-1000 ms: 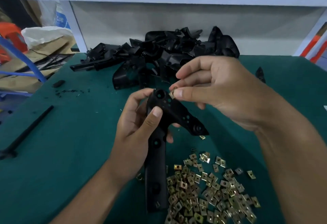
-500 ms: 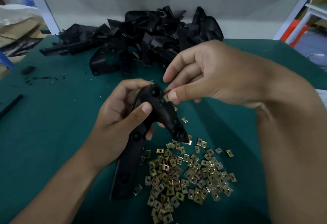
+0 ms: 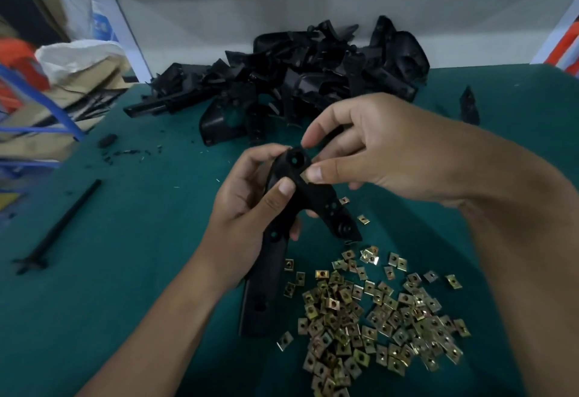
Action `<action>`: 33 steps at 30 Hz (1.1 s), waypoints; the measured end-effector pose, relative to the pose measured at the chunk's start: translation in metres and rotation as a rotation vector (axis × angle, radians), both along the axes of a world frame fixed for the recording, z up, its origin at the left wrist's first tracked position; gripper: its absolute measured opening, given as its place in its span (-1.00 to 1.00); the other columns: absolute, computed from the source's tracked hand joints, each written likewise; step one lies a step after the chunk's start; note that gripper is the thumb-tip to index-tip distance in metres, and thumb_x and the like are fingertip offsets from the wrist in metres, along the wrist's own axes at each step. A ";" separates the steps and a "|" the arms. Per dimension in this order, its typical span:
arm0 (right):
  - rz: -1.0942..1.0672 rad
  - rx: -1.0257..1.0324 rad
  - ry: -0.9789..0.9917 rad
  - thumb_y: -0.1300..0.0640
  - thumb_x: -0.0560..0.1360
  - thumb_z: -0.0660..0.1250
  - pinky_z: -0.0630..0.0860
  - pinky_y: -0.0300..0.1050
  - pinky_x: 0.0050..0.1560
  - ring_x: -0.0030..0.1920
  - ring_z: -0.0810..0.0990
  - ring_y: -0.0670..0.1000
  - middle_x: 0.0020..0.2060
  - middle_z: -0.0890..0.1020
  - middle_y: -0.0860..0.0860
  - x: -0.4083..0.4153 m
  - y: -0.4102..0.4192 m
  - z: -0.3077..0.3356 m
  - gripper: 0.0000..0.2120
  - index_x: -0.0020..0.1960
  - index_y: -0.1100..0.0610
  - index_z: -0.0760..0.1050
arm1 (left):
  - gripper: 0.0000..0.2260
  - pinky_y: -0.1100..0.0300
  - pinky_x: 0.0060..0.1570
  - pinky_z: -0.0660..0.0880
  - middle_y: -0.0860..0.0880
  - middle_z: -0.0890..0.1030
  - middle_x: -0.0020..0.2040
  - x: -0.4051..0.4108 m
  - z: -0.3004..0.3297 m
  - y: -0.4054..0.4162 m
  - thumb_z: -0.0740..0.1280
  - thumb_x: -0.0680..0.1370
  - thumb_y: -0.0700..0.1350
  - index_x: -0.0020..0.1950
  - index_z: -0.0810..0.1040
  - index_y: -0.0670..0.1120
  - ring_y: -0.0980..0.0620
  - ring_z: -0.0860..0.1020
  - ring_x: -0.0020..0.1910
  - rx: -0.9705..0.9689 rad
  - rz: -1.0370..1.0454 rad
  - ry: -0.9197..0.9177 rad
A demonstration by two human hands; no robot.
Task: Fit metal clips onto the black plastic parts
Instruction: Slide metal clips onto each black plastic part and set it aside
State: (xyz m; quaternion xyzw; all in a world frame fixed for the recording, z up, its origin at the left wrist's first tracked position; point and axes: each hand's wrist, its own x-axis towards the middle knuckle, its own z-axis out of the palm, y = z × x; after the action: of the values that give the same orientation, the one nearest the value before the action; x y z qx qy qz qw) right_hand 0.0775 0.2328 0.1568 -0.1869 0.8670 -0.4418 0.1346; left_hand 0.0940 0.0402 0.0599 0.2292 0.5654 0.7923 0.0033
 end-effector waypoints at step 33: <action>-0.178 0.357 -0.159 0.04 0.66 0.28 0.50 -0.21 -0.12 -0.15 0.57 -0.11 -0.13 0.60 -0.07 -0.054 0.028 -0.078 -0.88 0.03 0.02 0.58 | -0.65 0.18 -0.37 0.53 -0.19 0.67 0.17 -0.009 -0.007 -0.010 0.49 0.50 -0.04 0.15 0.42 -0.09 -0.05 0.61 -0.25 0.169 0.009 -0.245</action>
State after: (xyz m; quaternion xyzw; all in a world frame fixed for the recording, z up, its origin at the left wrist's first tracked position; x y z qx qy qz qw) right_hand 0.0238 0.2610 0.0785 -0.0473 0.9313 -0.3046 0.1941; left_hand 0.0854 0.0306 0.0526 0.1274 0.4929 0.8593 0.0494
